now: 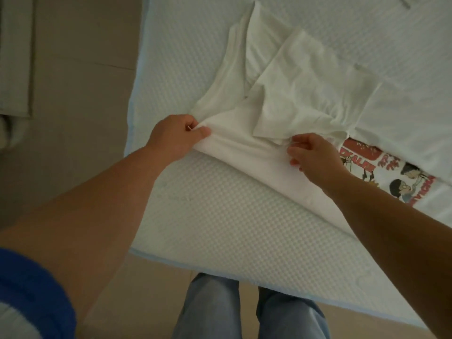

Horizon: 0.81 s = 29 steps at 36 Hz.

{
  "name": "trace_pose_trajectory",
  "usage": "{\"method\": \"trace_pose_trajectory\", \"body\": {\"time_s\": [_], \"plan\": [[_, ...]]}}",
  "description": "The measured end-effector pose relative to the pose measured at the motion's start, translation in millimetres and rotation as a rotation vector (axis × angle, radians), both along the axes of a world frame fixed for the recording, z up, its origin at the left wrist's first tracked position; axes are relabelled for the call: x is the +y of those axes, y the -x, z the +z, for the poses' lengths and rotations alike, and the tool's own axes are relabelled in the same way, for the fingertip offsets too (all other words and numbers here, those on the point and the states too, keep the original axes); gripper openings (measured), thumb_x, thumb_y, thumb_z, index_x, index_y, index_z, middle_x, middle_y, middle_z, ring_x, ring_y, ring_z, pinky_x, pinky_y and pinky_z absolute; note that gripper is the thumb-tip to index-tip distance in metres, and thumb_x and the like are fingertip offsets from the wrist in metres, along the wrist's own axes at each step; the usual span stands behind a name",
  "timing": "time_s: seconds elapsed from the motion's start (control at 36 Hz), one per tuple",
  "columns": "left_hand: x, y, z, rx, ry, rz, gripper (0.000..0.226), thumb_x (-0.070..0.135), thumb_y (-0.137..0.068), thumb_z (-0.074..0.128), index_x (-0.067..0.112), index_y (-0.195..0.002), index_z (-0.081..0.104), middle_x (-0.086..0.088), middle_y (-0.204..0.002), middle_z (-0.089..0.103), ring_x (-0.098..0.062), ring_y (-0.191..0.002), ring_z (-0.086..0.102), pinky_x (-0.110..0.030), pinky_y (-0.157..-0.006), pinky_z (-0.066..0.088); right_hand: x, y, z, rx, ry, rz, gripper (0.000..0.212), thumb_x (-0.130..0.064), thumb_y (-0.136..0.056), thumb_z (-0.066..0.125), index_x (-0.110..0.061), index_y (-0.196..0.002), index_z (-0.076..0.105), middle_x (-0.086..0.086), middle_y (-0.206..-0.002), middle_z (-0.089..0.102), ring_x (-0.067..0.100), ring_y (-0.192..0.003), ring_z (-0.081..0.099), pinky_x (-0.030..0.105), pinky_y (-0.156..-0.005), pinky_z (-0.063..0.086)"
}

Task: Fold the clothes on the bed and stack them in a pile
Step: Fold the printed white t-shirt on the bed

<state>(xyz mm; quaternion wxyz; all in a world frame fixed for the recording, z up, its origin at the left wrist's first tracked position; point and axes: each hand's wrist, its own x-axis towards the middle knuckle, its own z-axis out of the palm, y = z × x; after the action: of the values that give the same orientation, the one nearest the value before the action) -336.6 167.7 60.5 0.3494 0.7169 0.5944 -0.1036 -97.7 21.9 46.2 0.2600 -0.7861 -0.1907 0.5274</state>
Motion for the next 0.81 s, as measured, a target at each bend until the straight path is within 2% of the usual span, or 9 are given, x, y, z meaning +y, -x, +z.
{"method": "trace_pose_trajectory", "body": {"time_s": [0.08,0.17,0.22,0.33,0.44,0.53,0.64,0.72,0.81], "plan": [[1.8,2.3,-7.4,0.079,-0.010,-0.023,0.032,0.050,-0.082,0.062,0.020,-0.072,0.061,0.004,-0.068,0.058,-0.016,-0.067,0.056,-0.028,-0.055,0.034,5.7,0.9,-3.5,-0.031,0.028,0.010,0.012,-0.019,-0.084,0.062,-0.022,-0.096,0.060,-0.005,-0.074,0.064,0.012,-0.065,0.060,0.023,-0.053,0.044],[-3.8,-1.1,-18.1,0.152,-0.013,-0.041,0.030,0.050,-0.081,0.062,0.021,-0.086,0.066,-0.003,-0.089,0.066,-0.026,-0.089,0.061,-0.032,-0.075,0.043,8.4,1.2,-3.3,-0.068,0.075,0.070,0.009,-0.022,-0.084,0.063,-0.022,-0.093,0.061,-0.003,-0.073,0.064,0.012,-0.064,0.060,0.022,-0.051,0.043],[-6.4,-4.0,-21.5,0.156,-0.060,-0.021,0.030,0.049,-0.079,0.065,0.021,-0.090,0.068,-0.006,-0.098,0.067,-0.028,-0.094,0.061,-0.035,-0.081,0.046,11.7,1.6,1.1,-0.097,0.103,0.135,0.007,-0.025,-0.084,0.063,-0.023,-0.090,0.062,-0.004,-0.073,0.064,0.010,-0.062,0.059,0.020,-0.048,0.041],[-5.2,2.5,-14.7,0.007,-0.110,-0.019,0.023,0.040,-0.076,0.071,0.017,-0.078,0.066,-0.003,-0.081,0.059,-0.019,-0.076,0.054,-0.027,-0.063,0.035,19.9,6.9,18.3,-0.274,0.049,0.289,0.004,-0.031,-0.086,0.059,-0.027,-0.087,0.061,-0.013,-0.077,0.063,0.007,-0.070,0.060,0.022,-0.055,0.040],[-5.2,14.6,-5.4,-0.157,-0.150,-0.169,0.025,0.027,-0.075,0.075,0.004,-0.079,0.066,-0.014,-0.080,0.061,-0.029,-0.083,0.054,-0.030,-0.067,0.035,33.5,24.7,28.8,-0.446,-0.061,0.429,0.009,-0.030,-0.087,0.057,-0.034,-0.095,0.057,-0.019,-0.081,0.055,-0.003,-0.068,0.051,0.010,-0.057,0.032],[-3.5,20.8,-4.1,-0.181,-0.085,-0.182,0.022,0.035,-0.080,0.070,0.016,-0.077,0.059,-0.004,-0.075,0.056,-0.024,-0.081,0.053,-0.029,-0.071,0.034,49.3,46.1,27.5,-0.483,-0.189,0.552,0.026,-0.025,-0.087,0.058,-0.024,-0.112,0.060,-0.011,-0.101,0.055,0.009,-0.080,0.056,0.022,-0.074,0.041],[0.4,26.4,-10.2,-0.167,-0.073,-0.165,0.026,0.044,-0.085,0.061,0.018,-0.080,0.058,0.000,-0.076,0.059,-0.019,-0.078,0.054,-0.032,-0.078,0.036,76.9,72.6,15.7,-0.468,-0.307,0.747,0.047,-0.023,-0.089,0.054,-0.023,-0.135,0.045,-0.003,-0.137,0.043,0.018,-0.104,0.057,0.032,-0.088,0.045],[-0.1,31.8,-17.2,-0.127,-0.078,-0.143,0.030,0.049,-0.086,0.056,0.020,-0.089,0.064,0.007,-0.074,0.054,-0.015,-0.080,0.049,-0.033,-0.081,0.034,95.9,78.1,0.4,-0.552,-0.194,0.936,0.047,-0.025,-0.093,0.046,-0.028,-0.139,0.039,-0.005,-0.141,0.036,0.024,-0.116,0.051,0.033,-0.085,0.040],[-2.5,36.6,-23.2,-0.124,-0.055,-0.129,0.029,0.048,-0.086,0.057,0.021,-0.094,0.065,0.006,-0.077,0.055,-0.015,-0.083,0.049,-0.031,-0.079,0.033,108.7,72.2,-3.4,-0.655,-0.099,1.006,0.033,-0.025,-0.094,0.043,-0.024,-0.126,0.050,0.003,-0.127,0.043,0.031,-0.103,0.056,0.033,-0.075,0.037]]}}
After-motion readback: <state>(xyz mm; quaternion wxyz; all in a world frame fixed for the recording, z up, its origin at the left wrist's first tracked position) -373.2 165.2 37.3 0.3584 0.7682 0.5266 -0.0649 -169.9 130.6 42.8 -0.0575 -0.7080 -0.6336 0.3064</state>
